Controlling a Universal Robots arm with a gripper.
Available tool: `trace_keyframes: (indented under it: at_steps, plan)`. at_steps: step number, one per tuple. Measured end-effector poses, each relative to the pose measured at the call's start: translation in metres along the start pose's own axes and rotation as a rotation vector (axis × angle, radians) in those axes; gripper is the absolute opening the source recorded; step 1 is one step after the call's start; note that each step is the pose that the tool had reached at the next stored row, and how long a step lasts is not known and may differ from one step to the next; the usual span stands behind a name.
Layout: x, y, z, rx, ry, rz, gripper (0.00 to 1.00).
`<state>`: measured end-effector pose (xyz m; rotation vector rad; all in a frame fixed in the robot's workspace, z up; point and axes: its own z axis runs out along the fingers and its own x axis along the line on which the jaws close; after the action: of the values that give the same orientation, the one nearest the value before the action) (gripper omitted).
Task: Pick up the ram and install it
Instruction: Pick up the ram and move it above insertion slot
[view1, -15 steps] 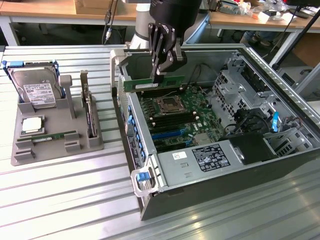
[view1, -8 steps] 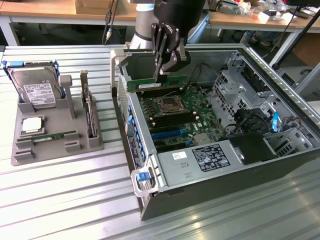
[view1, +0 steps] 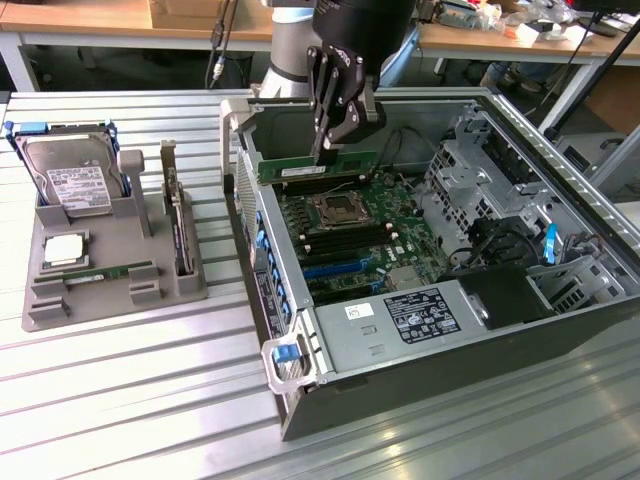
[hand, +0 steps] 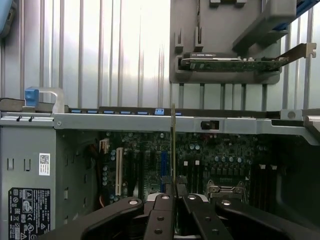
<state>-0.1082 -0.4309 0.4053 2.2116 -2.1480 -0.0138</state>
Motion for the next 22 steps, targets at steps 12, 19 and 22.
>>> trace_keyframes:
  at_steps: [12, 19, 22]
  plan:
    - [0.0, -0.0112, -0.0005, 0.0, 0.0005, 0.0, 0.12]
    - [0.001, -0.0182, -0.0009, -0.0001, 0.0008, 0.0, 0.12]
    - [0.001, -0.0216, -0.001, -0.0001, 0.0009, 0.0, 0.12]
